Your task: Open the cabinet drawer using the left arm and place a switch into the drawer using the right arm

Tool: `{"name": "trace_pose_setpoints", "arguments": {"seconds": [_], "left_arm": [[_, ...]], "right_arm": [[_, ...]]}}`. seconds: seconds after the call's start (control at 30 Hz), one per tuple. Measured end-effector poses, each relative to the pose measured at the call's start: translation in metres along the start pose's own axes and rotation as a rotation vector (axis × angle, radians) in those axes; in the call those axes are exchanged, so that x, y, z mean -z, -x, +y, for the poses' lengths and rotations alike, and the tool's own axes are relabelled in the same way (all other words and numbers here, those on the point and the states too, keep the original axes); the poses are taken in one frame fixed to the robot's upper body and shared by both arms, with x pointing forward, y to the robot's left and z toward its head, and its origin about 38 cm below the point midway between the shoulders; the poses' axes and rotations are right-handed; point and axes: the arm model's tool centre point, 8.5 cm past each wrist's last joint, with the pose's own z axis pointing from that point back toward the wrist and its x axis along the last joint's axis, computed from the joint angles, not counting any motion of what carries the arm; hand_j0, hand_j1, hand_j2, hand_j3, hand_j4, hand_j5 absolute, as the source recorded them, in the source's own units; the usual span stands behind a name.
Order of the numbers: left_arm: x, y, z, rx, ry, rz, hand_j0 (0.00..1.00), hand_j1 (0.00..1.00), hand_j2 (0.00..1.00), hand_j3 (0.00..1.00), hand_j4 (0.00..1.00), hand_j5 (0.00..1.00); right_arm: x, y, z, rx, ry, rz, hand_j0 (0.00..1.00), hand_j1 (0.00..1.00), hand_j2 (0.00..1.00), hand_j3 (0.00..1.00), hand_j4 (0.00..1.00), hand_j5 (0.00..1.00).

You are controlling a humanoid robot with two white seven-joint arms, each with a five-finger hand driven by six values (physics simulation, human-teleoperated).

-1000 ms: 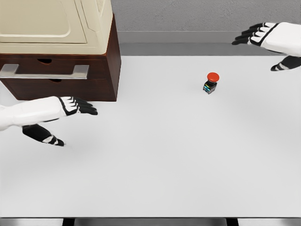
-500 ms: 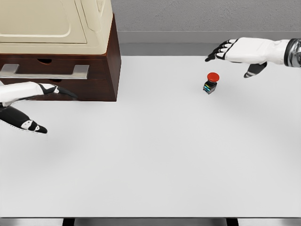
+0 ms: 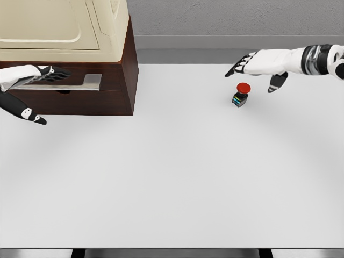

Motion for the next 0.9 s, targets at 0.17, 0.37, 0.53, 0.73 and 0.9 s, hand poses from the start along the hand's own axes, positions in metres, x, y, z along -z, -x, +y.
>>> {"name": "trace_pose_setpoints", "arguments": {"seconds": [0.17, 0.37, 0.53, 0.73, 0.9], "left_arm": [[0.004, 0.005, 0.003, 0.013, -0.040, 0.035, 1.00, 1.00, 1.00, 1.00, 1.00, 1.00], [0.014, 0.008, 0.001, 0.059, -0.051, 0.056, 1.00, 1.00, 1.00, 1.00, 1.00, 1.00], [0.017, 0.011, -0.004, 0.075, -0.043, 0.067, 1.00, 1.00, 1.00, 1.00, 1.00, 1.00], [0.016, 0.015, -0.009, 0.078, -0.024, 0.079, 1.00, 1.00, 1.00, 1.00, 1.00, 1.00], [0.007, 0.017, -0.012, 0.071, -0.003, 0.061, 1.00, 1.00, 1.00, 1.00, 1.00, 1.00]], "right_arm": [[0.015, 0.000, 0.006, 0.024, -0.023, -0.003, 1.00, 1.00, 1.00, 1.00, 1.00, 1.00], [0.021, 0.003, 0.003, 0.032, -0.029, 0.007, 1.00, 1.00, 1.00, 1.00, 1.00, 1.00], [0.030, 0.002, 0.006, 0.039, -0.047, 0.010, 1.00, 1.00, 1.00, 1.00, 1.00, 1.00], [0.034, 0.006, 0.015, 0.056, -0.070, 0.023, 1.00, 1.00, 1.00, 1.00, 1.00, 1.00], [0.038, 0.006, 0.016, 0.062, -0.079, 0.024, 1.00, 1.00, 1.00, 1.00, 1.00, 1.00]]}}
